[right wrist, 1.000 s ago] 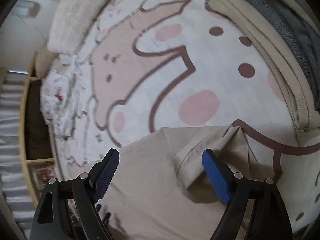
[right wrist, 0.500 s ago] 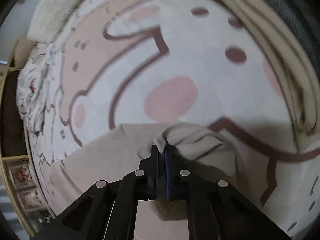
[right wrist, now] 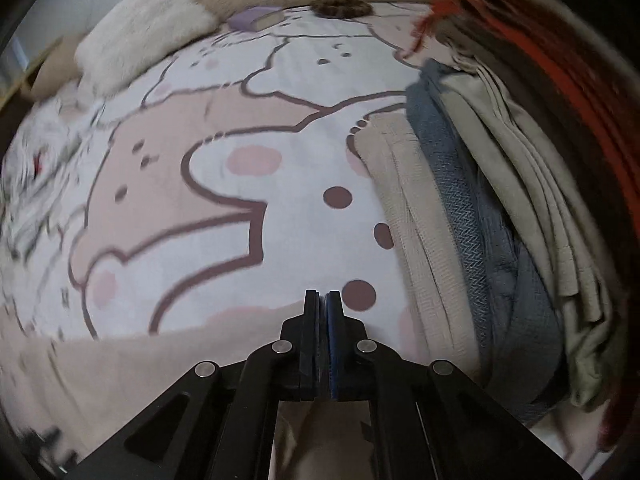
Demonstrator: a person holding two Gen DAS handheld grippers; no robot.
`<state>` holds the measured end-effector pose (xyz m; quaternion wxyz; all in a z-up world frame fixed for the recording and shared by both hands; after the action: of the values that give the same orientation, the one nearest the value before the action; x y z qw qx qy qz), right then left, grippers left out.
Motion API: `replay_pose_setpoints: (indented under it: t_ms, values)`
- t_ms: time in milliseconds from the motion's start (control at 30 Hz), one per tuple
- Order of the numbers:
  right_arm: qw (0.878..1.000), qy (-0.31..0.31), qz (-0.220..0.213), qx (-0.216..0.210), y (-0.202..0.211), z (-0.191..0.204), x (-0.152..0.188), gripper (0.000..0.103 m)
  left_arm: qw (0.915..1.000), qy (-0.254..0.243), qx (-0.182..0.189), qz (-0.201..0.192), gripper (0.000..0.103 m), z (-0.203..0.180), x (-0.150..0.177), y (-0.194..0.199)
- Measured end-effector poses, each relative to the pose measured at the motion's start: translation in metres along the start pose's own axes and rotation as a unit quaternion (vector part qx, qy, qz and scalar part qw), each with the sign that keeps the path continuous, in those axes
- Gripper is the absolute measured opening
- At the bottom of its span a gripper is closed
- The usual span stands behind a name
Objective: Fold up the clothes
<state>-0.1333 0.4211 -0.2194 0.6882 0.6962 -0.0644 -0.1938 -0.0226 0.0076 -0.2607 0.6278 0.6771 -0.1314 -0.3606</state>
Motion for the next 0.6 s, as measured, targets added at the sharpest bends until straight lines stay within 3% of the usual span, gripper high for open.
replay_pose_setpoints:
  t_ms: [100, 267, 367, 467, 600]
  values:
    - [1.000, 0.009, 0.016, 0.008, 0.003, -0.004, 0.010, 0.004, 0.9999, 0.007, 0.007, 0.005, 0.039, 0.007, 0.002, 0.016]
    - [0.999, -0.008, -0.032, 0.042, 0.032, -0.020, 0.020, 0.004, 0.9978, 0.058, -0.002, -0.031, 0.039, 0.049, -0.019, 0.056]
    - [0.997, 0.017, -0.069, -0.013, 0.049, 0.006, 0.029, 0.004, 0.9941, 0.092, -0.015, -0.056, 0.040, 0.080, -0.047, 0.062]
    - [0.993, 0.085, -0.058, -0.060, 0.043, 0.053, 0.041, 0.004, 0.9915, 0.119, 0.001, -0.052, 0.040, 0.103, -0.079, 0.043]
    - [0.987, 0.153, -0.028, -0.034, 0.003, 0.100, 0.055, 0.004, 0.9870, 0.142, -0.075, 0.004, 0.040, 0.143, -0.096, -0.007]
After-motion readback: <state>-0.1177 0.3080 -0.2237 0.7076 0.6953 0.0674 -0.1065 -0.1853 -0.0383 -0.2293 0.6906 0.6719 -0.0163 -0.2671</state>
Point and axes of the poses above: each gripper's, at about its wrist camera, not at the fingertips, and y roughly against the way its jaws point, z to its left, x to its underside, the point moved 4 cm from there along -y, roughly the way its jaws point, and after that the axes turned 11 degrees about z, right-handed, at the moved point
